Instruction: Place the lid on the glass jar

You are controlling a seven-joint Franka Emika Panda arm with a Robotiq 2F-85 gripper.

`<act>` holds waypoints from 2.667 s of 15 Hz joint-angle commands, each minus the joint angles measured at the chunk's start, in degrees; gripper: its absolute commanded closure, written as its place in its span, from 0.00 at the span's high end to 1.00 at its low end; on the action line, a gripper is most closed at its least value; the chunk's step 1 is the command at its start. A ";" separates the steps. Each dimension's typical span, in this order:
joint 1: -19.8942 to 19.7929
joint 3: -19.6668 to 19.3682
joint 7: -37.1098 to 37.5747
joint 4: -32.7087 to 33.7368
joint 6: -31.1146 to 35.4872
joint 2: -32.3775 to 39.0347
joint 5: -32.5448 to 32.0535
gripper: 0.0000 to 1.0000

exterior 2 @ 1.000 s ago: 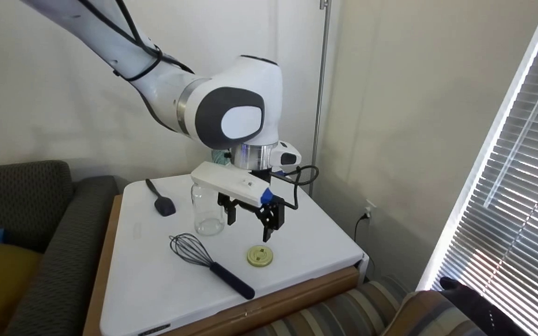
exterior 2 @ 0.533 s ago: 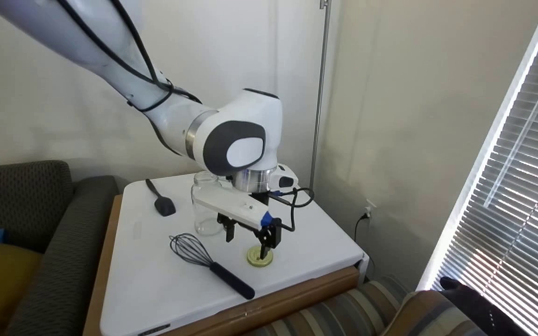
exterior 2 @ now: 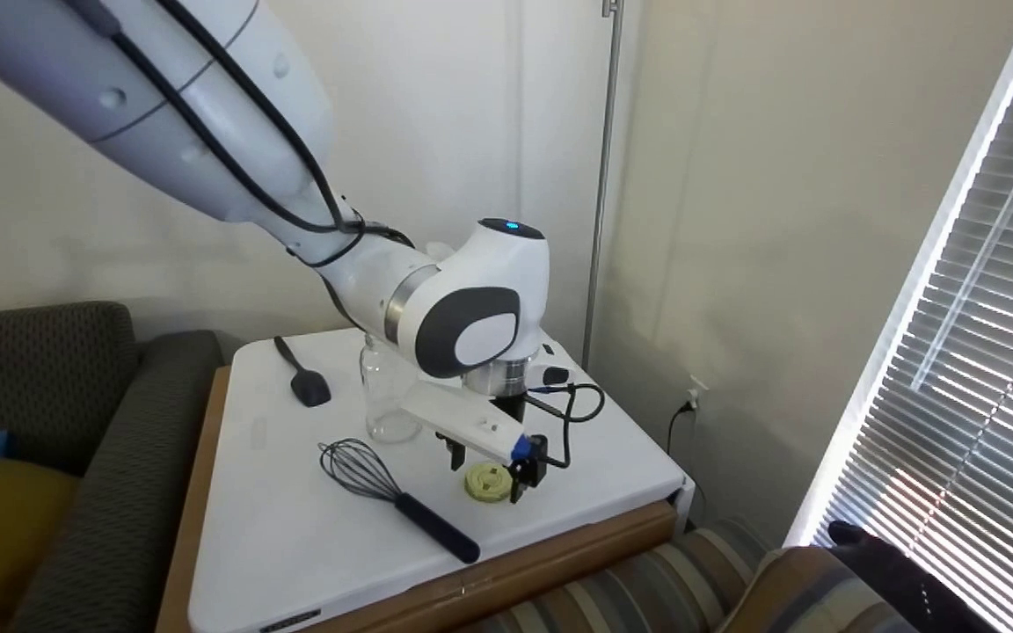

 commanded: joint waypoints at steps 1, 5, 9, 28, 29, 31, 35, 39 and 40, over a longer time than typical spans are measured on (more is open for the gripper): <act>-1.00 1.24 0.23 6.68 -0.41 5.05 0.14 1.00; -0.32 0.62 1.24 11.21 -1.31 8.03 -0.52 1.00; -0.03 0.73 1.52 12.33 -1.84 9.00 -0.71 0.75; 2.12 -0.72 4.67 12.41 -13.57 7.14 -2.51 0.88; 2.15 -0.77 4.84 12.43 -13.52 7.20 -2.66 0.74; 2.23 -1.05 5.27 12.62 -13.53 7.08 -3.25 0.60; 2.53 -1.22 5.17 12.20 -13.29 6.53 -3.97 0.47; 3.97 -1.95 4.88 10.94 -13.28 3.99 -6.28 0.47; 4.46 -2.22 4.94 10.71 -13.26 3.28 -7.13 0.47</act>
